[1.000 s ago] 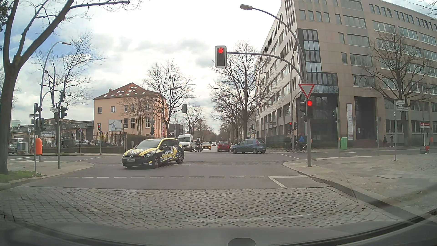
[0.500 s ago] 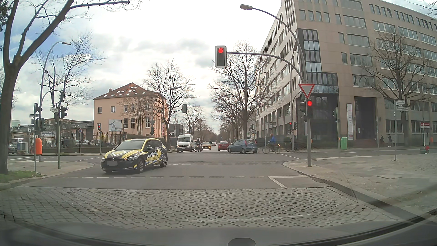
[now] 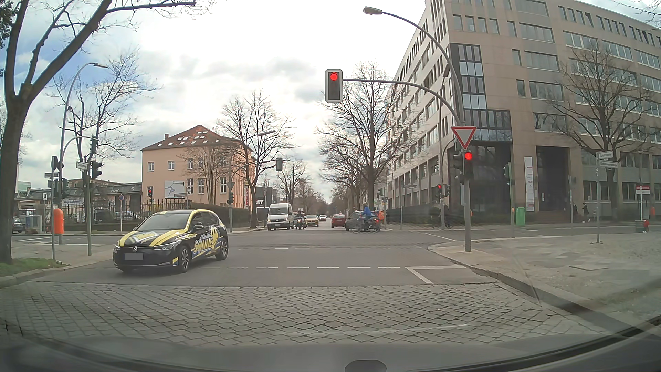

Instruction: Follow the waypoints while adhering to traffic rules and regulations

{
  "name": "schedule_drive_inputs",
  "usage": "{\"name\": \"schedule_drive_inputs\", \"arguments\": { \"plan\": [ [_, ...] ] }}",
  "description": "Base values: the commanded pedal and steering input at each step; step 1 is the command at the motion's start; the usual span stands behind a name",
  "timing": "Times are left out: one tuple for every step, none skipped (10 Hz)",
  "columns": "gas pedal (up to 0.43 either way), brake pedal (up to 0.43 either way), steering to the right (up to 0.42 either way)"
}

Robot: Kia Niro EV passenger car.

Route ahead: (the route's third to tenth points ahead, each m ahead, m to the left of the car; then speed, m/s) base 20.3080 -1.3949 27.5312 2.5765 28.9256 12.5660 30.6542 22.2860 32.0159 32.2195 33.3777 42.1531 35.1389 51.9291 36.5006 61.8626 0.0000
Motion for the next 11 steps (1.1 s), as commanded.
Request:
{"name": "schedule_drive_inputs", "arguments": {
  "plan": [
    [0.0, 0.348, -0.026],
    [0.0, 0.348, -0.026],
    [0.0, 0.341, -0.026],
    [0.0, 0.348, -0.026],
    [0.0, 0.348, -0.026],
    [0.0, 0.348, -0.026],
    [0.0, 0.348, -0.026],
    [0.0, 0.348, -0.026],
    [0.0, 0.348, -0.026],
    [0.0, 0.348, -0.026],
    [0.0, 0.348, -0.026]
  ]
}}
